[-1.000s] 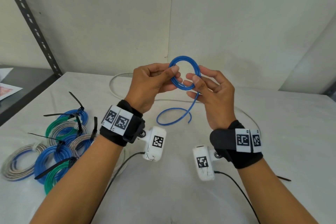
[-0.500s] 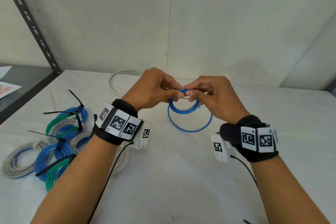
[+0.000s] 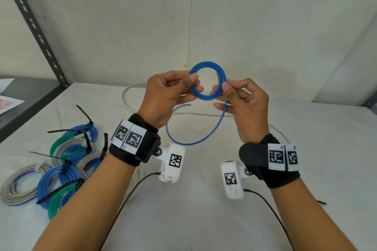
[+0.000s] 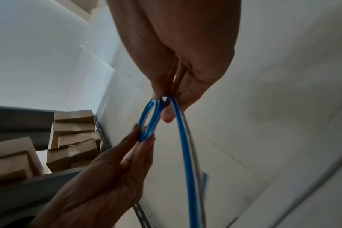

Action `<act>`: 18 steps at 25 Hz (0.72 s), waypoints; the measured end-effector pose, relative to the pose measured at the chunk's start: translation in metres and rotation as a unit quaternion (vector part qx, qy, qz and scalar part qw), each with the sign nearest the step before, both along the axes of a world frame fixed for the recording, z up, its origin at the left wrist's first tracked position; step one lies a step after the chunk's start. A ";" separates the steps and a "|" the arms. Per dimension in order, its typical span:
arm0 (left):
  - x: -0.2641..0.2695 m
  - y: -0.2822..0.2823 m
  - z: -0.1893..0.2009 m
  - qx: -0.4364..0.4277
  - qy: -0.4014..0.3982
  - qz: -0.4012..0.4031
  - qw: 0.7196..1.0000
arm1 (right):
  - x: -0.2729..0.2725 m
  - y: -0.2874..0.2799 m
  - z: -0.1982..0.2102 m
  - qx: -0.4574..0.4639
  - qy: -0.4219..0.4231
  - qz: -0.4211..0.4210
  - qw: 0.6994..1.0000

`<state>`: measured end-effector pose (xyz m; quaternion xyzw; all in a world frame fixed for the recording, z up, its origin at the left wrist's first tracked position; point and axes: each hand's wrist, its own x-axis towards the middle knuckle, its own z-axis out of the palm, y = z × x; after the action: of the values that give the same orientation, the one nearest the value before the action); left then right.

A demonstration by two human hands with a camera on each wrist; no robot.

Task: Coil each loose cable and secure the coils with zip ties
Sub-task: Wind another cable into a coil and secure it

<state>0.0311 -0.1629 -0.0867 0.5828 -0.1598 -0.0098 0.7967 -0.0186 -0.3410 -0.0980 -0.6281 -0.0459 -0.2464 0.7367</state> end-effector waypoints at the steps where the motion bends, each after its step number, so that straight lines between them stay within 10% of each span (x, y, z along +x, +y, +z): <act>1: -0.001 -0.003 -0.002 -0.010 0.007 -0.002 1.000 | -0.001 0.002 -0.001 0.014 -0.003 -0.004 1.000; 5: -0.002 -0.005 -0.003 0.035 0.009 -0.037 0.999 | 0.000 -0.007 0.002 -0.014 -0.012 -0.005 1.000; 12: -0.005 0.011 0.006 0.353 -0.106 -0.084 0.926 | -0.002 -0.021 0.006 -0.334 0.020 0.073 0.939; 18: -0.008 0.014 0.011 0.371 -0.116 -0.044 0.920 | -0.002 -0.021 0.006 -0.337 0.003 0.080 0.938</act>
<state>0.0231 -0.1484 -0.0756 0.8261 -0.2612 -0.0356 0.4980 -0.0207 -0.3616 -0.0921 -0.8348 -0.1738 -0.1549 0.4989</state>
